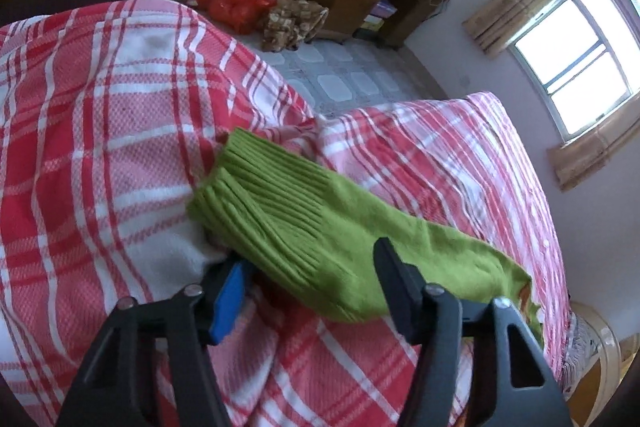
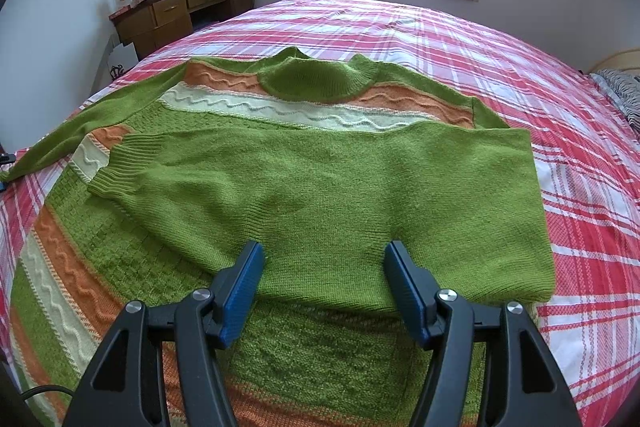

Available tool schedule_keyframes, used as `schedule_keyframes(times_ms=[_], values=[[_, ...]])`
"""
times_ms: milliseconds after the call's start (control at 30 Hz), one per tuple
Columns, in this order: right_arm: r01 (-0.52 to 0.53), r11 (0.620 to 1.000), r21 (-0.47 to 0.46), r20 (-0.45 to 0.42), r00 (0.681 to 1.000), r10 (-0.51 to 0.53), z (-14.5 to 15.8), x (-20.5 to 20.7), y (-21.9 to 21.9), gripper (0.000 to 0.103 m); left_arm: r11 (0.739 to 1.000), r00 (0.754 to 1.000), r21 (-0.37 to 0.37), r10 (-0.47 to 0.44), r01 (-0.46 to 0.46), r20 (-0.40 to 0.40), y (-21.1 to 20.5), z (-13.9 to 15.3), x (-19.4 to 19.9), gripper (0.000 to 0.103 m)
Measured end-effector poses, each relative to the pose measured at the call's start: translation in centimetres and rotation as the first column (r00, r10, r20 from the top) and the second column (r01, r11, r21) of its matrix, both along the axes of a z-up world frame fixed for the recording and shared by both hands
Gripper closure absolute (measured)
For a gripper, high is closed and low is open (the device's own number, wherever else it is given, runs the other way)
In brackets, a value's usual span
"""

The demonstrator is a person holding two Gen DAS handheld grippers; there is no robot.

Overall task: Fold small clothes
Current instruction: 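Reach the left tool to the other sleeve cuff and close on it, then lift the sleeve with the left tool and carry it across the body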

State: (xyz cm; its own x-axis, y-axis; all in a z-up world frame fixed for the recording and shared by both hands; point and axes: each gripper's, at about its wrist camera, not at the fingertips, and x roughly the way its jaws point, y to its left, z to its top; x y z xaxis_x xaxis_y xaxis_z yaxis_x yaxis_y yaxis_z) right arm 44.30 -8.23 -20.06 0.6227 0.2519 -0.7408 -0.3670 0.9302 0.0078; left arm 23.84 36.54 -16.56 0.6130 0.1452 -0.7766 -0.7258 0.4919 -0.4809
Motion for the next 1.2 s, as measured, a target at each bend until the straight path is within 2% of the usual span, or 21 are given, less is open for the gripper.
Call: schedule_keyframes(times_ms=[33, 67, 100, 167, 200, 433, 600, 767, 900, 1000, 1200], values=[[0.000, 1.000, 0.000, 0.000, 1.000, 0.000, 0.0, 0.0, 0.0, 0.039, 1.000, 1.000, 0.007, 0.002, -0.002, -0.005, 0.2, -0.1, 0.2, 0.050], [0.000, 1.000, -0.001, 0.001, 1.000, 0.000, 0.0, 0.0, 0.0, 0.039, 1.000, 1.000, 0.012, 0.004, -0.004, -0.005, 0.4, -0.2, 0.2, 0.060], [0.000, 1.000, -0.001, 0.002, 1.000, 0.000, 0.0, 0.0, 0.0, 0.039, 1.000, 1.000, 0.022, 0.005, -0.005, -0.008, 0.5, -0.2, 0.2, 0.075], [0.000, 1.000, -0.002, 0.003, 1.000, 0.000, 0.1, 0.0, 0.0, 0.039, 0.999, 1.000, 0.048, 0.005, -0.005, -0.009, 0.8, 0.0, 0.0, 0.092], [0.000, 1.000, -0.002, 0.003, 1.000, 0.000, 0.1, 0.0, 0.0, 0.039, 0.998, 1.000, 0.063, 0.000, -0.001, 0.007, 0.9, 0.3, -0.2, 0.095], [0.000, 1.000, -0.003, 0.003, 1.000, 0.000, 0.1, 0.0, -0.1, 0.039, 0.984, 0.997, 0.180, -0.030, 0.017, 0.068, -0.1, 3.9, -0.5, 0.097], [0.001, 1.000, -0.001, 0.004, 1.000, -0.001, 0.1, 0.0, -0.1, 0.038, 0.964, 0.991, 0.263, -0.072, 0.040, 0.113, -1.3, 7.4, 0.2, 0.097], [0.001, 1.000, -0.001, 0.003, 1.000, -0.001, 0.1, 0.0, -0.1, 0.038, 0.949, 0.980, 0.308, -0.114, 0.060, 0.162, -2.2, 10.5, 0.5, 0.097], [-0.001, 1.000, 0.015, -0.001, 1.000, 0.001, 0.2, 0.1, -0.2, 0.038, 0.933, 0.964, 0.347, -0.173, 0.095, 0.201, -4.1, 13.5, 1.5, 0.097], [-0.008, 0.996, 0.094, -0.013, 1.000, 0.009, 0.7, 0.0, -1.4, 0.038, 0.911, 0.946, 0.388, -0.239, 0.140, 0.218, -6.2, 16.1, 2.9, 0.097], [-0.030, 0.991, 0.133, 0.025, 0.999, 0.027, 2.5, -1.9, -2.7, 0.038, 0.874, 0.915, 0.442, -0.329, 0.202, 0.234, -9.8, 18.8, 5.2, 0.097]])
